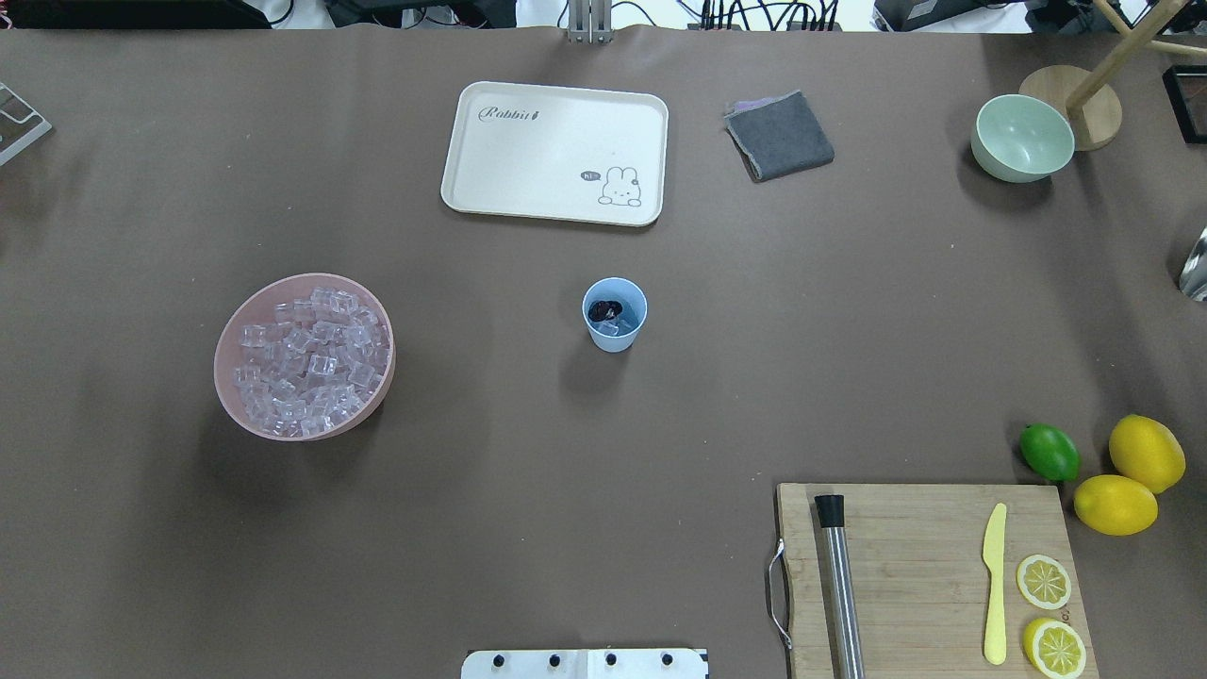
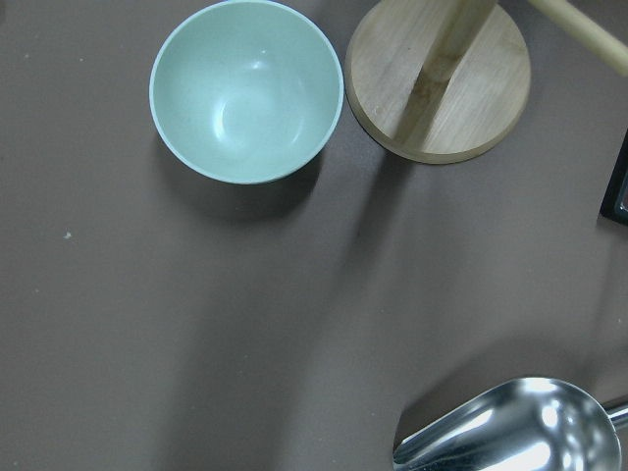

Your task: Put ice and cherries in cup

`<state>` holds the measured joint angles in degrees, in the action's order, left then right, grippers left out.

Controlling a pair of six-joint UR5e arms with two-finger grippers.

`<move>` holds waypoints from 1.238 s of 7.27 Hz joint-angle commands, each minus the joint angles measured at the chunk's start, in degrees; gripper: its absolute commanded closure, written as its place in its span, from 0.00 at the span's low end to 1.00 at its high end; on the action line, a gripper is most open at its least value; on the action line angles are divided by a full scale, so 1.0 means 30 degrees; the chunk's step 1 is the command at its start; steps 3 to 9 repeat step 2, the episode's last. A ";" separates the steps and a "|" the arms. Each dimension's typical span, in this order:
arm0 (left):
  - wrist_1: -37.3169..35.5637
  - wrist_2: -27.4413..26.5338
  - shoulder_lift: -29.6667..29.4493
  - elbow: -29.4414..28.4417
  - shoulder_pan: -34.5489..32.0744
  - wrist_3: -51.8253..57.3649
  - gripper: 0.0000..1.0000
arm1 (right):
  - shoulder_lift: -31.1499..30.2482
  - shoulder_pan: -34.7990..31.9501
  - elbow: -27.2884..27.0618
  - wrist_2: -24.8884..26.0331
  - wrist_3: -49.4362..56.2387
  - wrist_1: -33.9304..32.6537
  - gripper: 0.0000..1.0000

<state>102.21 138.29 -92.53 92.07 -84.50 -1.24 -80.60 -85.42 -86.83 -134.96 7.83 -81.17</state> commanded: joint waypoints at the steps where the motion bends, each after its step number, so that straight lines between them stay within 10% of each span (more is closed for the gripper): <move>1: 0.0439 0.0076 -0.0242 0.0132 0.0011 -0.0114 0.03 | 0.0002 -0.0033 0.0026 -0.0100 0.0057 0.0046 0.01; 9: 0.0878 0.0017 -0.0358 -0.0333 0.0070 -0.0230 0.03 | 0.0002 -0.0033 0.0026 -0.0072 0.0057 0.0075 0.01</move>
